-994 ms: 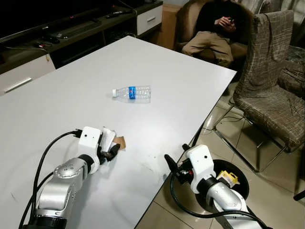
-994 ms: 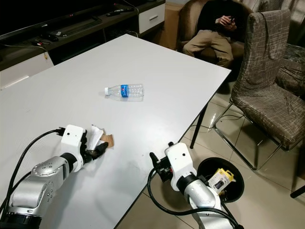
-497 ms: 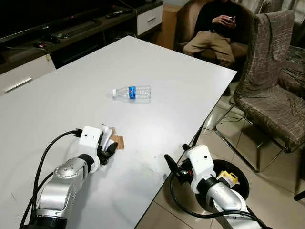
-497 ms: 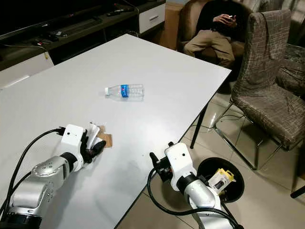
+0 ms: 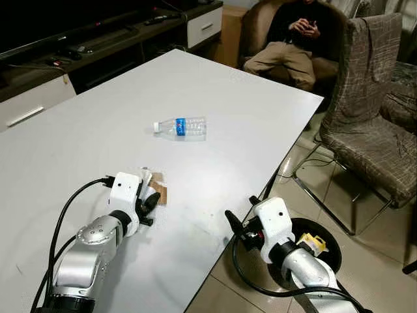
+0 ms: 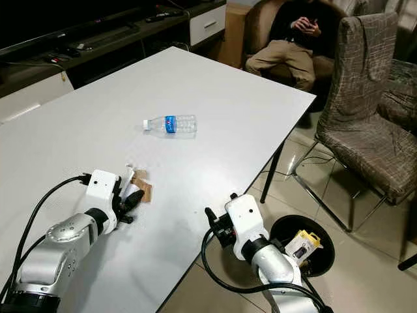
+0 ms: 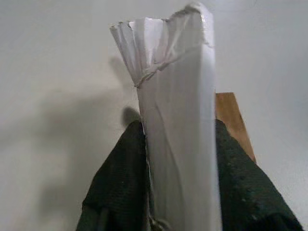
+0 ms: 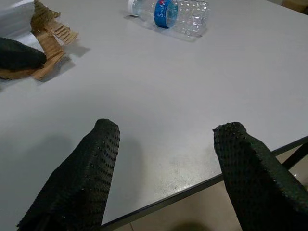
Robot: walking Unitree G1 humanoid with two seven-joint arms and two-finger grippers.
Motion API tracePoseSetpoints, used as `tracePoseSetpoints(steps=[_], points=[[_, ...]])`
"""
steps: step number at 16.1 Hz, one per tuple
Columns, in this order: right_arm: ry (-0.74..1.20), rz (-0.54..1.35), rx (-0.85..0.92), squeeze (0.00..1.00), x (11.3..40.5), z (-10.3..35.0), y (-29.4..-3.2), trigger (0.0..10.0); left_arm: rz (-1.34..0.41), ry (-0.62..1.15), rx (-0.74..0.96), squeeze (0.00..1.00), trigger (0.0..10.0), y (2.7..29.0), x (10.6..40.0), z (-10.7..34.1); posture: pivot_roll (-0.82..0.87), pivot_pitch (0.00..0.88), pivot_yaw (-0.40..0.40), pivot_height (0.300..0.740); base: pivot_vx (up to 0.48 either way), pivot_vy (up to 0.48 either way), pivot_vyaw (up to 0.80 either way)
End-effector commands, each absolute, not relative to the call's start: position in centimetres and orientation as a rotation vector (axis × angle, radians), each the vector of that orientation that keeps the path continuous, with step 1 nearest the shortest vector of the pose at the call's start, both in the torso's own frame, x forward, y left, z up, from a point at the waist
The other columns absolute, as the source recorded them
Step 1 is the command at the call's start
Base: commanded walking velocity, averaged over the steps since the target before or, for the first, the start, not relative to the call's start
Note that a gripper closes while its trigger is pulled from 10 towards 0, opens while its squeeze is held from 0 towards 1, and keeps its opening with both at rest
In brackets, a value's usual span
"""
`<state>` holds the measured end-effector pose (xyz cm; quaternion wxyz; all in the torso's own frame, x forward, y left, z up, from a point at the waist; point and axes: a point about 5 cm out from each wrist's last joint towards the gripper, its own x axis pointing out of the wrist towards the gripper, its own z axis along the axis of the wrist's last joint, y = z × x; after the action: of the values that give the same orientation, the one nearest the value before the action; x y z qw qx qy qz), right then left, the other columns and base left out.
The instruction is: Picking trash to rubbish bin
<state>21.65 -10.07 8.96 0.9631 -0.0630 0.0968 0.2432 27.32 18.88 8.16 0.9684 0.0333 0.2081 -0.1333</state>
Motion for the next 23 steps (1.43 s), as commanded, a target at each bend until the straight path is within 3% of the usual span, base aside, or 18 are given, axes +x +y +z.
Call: tracePoseSetpoints(steps=[1,10,15,16,20,21,23], points=[[0.179,0.474,-0.146,0.00,22.1,9.2,-10.4,10.0,-0.245,0.352,0.038,0.00,0.0,19.0,27.9,9.1,-0.04,0.000,0.028,0.740,0.000,0.000,0.00],[0.157,0.400,-0.127,0.00,22.5,9.0,-10.6,10.0,-0.229,0.234,-0.022,0.00,0.0,18.1,26.9,10.1,-0.01,0.000,0.021,0.740,0.000,0.000,0.00],[0.074,0.237,-0.094,0.00,24.4,10.8,-13.0,10.0,-0.171,0.159,-0.023,0.00,0.0,17.8,26.5,12.1,-0.01,0.000,0.016,0.740,0.000,0.000,0.00],[0.058,0.225,-0.112,0.00,24.7,11.0,-13.5,10.0,-0.119,0.198,0.002,0.00,10.0,18.1,26.1,11.9,-0.01,0.000,0.012,0.740,0.000,0.000,0.00],[0.025,0.201,-0.124,0.00,25.6,11.6,-13.8,10.0,-0.133,0.166,0.104,0.00,10.0,18.1,25.5,12.8,0.00,0.000,0.003,0.740,0.000,0.000,0.00],[0.014,0.210,-0.129,0.00,26.0,11.9,-13.7,10.0,-0.099,0.073,0.121,0.00,10.0,18.0,26.1,14.2,0.00,0.000,-0.004,0.740,0.000,0.000,0.80],[0.008,0.232,-0.139,0.00,26.1,12.0,-13.5,10.0,-0.112,0.047,0.133,0.00,10.0,17.7,26.4,14.7,0.01,0.000,-0.006,0.740,0.000,0.000,0.80]])
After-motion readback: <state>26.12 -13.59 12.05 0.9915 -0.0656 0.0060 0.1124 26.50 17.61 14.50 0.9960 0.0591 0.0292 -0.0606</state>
